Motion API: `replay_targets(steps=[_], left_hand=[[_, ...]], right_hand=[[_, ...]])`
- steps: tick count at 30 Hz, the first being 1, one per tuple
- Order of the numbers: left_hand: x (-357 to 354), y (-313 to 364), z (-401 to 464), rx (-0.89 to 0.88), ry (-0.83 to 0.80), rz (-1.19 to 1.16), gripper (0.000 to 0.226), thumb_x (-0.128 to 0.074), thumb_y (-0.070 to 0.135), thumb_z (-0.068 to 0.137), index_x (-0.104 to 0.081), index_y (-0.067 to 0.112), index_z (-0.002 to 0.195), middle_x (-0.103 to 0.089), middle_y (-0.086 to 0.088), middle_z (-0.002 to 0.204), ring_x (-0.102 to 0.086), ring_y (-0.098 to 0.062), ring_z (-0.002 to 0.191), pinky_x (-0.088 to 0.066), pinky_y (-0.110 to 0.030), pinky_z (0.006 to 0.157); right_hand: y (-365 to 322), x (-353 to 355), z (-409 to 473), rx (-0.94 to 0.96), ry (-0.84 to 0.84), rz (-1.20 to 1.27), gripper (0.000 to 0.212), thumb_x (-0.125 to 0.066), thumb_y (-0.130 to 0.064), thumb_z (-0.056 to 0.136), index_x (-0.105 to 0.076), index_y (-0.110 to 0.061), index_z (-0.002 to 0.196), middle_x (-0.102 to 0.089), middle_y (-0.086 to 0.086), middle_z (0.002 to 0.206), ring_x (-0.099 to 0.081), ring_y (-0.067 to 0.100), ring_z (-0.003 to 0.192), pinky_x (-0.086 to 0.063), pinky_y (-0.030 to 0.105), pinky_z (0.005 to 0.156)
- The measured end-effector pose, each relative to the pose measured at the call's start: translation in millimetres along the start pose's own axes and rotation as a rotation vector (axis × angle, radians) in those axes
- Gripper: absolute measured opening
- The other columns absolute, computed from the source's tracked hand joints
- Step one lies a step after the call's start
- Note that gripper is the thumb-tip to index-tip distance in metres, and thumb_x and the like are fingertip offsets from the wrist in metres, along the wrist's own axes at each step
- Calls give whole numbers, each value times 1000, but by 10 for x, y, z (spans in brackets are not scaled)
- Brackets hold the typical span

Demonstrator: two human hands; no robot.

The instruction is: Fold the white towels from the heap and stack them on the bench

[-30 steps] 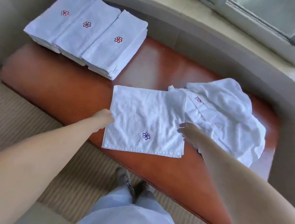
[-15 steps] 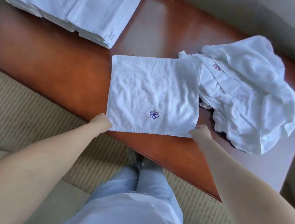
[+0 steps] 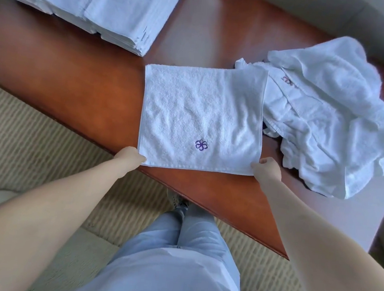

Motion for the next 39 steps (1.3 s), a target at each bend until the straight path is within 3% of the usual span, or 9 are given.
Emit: replay_targets(steps=[4, 7, 11, 16, 19, 22, 30, 34, 39], left_hand=[[67, 13, -52, -26, 15, -50, 14, -54, 19, 89, -45, 10, 82, -49, -10, 83, -45, -24, 73, -35, -35, 67], [123, -6, -53, -52, 61, 24, 22, -54, 20, 90, -39, 13, 76, -42, -5, 76, -40, -23, 65, -31, -31, 58], [100, -76, 40, -78, 144, 132, 30, -58, 24, 96, -43, 13, 73, -46, -4, 72, -43, -23, 61, -29, -32, 54], [72, -47, -10, -81, 228, 114, 26, -60, 19, 94, -46, 10, 74, -52, -9, 78, -46, -25, 63, -30, -32, 53], [73, -42, -6, -73, 251, 50, 31, -60, 13, 89, -41, 12, 64, -57, -12, 79, -44, -27, 67, -26, -32, 51], [78, 0, -12, -91, 262, -9, 39, -61, 10, 84, -33, 16, 59, -41, -1, 59, -34, -21, 54, -20, -31, 48], [52, -56, 9, -94, 188, -186, 12, -58, 19, 91, -46, 17, 86, -65, -3, 89, -71, -23, 82, -48, -36, 67], [146, -80, -77, -95, 176, -260, 11, -59, 18, 95, -49, 16, 90, -62, -2, 93, -71, -16, 77, -56, -37, 73], [419, 3, -356, -71, 175, -461, 21, -54, 9, 94, -48, 15, 113, -74, -12, 91, -69, -17, 69, -56, -31, 66]], right_hand=[[-23, 148, -155, 69, 68, 38, 12, -54, -32, 76, -47, -22, 80, -56, -2, 73, -47, 19, 59, -35, 28, 53], [31, 87, -183, 99, 39, -37, 14, -55, -33, 80, -48, -21, 82, -55, -3, 73, -48, 18, 60, -36, 29, 53], [111, -45, -93, 107, 41, -78, 7, -59, -23, 88, -56, -19, 93, -63, 1, 88, -55, 17, 67, -41, 29, 55], [121, -88, -121, 112, 66, -65, 10, -60, -23, 88, -57, -18, 96, -44, -1, 112, -55, 20, 71, -40, 28, 57], [75, -146, -136, 118, 12, -7, 13, -61, -21, 85, -57, -19, 98, -46, -2, 109, -59, 22, 75, -43, 29, 59], [31, -160, -131, 134, -14, 69, 11, -62, -19, 82, -55, -21, 90, -56, -3, 93, -55, 20, 70, -39, 30, 57], [95, -102, -149, 122, -20, 22, 16, -61, -32, 92, -56, -18, 99, -60, -3, 89, -56, 19, 74, -41, 31, 58], [156, 19, -167, 66, -48, 70, 18, -66, -30, 89, -56, -16, 94, -61, 1, 87, -53, 18, 68, -41, 30, 57], [-90, 289, -408, 130, -129, 195, 38, -69, -20, 86, -49, -27, 117, -61, 0, 94, -54, 18, 63, -43, 28, 54]])
Point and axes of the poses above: each hand's wrist, its own z-axis towards the middle knuckle, its own x-axis out of the back of the hand, y = z × x, the point moved 10 cm from there along z, towards the middle knuckle
